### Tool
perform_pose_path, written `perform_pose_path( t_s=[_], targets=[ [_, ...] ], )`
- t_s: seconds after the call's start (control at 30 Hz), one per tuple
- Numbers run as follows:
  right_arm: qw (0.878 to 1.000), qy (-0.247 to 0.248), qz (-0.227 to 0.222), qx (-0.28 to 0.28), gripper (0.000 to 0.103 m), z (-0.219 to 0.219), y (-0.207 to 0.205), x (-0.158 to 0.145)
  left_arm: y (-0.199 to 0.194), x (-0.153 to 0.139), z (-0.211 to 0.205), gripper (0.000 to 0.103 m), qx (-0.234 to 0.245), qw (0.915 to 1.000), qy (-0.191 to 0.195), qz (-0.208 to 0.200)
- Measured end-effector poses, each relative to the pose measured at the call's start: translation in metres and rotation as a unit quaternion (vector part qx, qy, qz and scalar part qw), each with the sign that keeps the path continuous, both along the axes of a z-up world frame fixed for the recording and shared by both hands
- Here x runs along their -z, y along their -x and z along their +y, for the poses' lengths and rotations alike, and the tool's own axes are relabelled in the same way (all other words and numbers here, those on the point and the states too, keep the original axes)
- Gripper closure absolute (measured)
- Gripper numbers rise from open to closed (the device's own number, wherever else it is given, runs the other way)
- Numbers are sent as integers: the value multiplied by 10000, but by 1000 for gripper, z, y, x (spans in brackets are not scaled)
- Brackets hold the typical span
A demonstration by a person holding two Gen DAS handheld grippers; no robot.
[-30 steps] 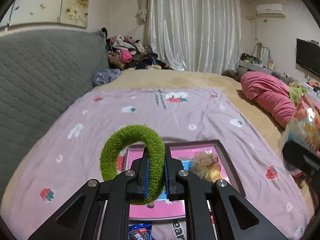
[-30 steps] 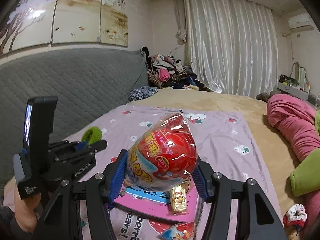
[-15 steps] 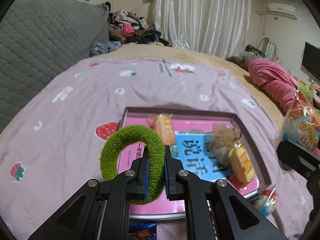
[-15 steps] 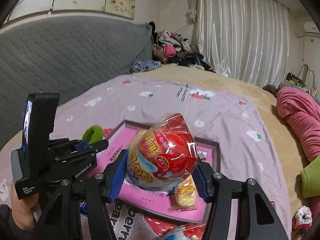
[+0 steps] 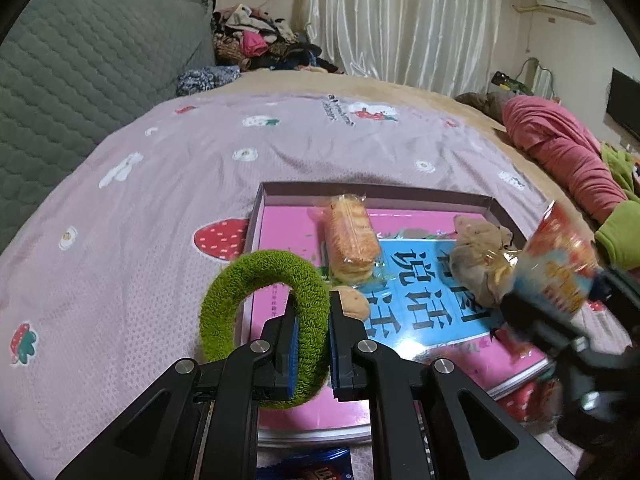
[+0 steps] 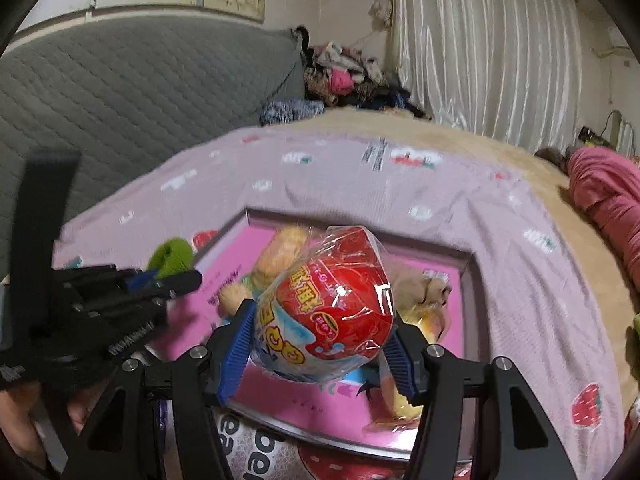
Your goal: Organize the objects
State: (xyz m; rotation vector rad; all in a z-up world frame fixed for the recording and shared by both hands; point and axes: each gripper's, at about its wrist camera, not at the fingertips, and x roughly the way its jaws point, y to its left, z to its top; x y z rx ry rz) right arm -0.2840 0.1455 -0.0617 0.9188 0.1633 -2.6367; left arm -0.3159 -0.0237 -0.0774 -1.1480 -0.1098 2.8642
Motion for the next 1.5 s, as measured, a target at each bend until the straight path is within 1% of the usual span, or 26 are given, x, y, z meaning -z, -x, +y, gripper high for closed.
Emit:
perform_pose_path(
  t_s=[0.13,0.27,0.4,0.63,0.73,0.8,0.87,0.97,1.2,1.5],
  targets=[
    [9998,-179,-133,9,43,-2,4,13,2,6,7,91,62,9998,160,-121],
    [9996,-225,-186,48,43,-1,7,17,5,13,10,91,93,9994,183,-278],
    [9992,-305,-257,43,43,-1,8,23,6,19,9,91,139,9991,98,-385],
    [9984,-438,-361,48,43,-6,11,35,7,24,11,91,172,9982,91,-569],
    [9981,-482,-374,79,43,-7,13,40,7,26,11,91,144,9975,-17,-686],
    [9978,-493,-438,100,43,-9,18,45,6,27,12,91,170,9973,-37,-714],
    [9975,-477,-497,150,43,-7,21,47,6,28,13,91,169,9972,32,-722],
    [9977,-447,-472,182,43,-5,23,47,6,29,12,91,163,9970,19,-754],
    [9969,-452,-610,195,43,-6,28,55,7,31,12,90,153,9967,83,-797],
    [9967,-437,-666,178,43,-6,28,57,10,36,13,88,146,9960,90,-881]
  ],
)
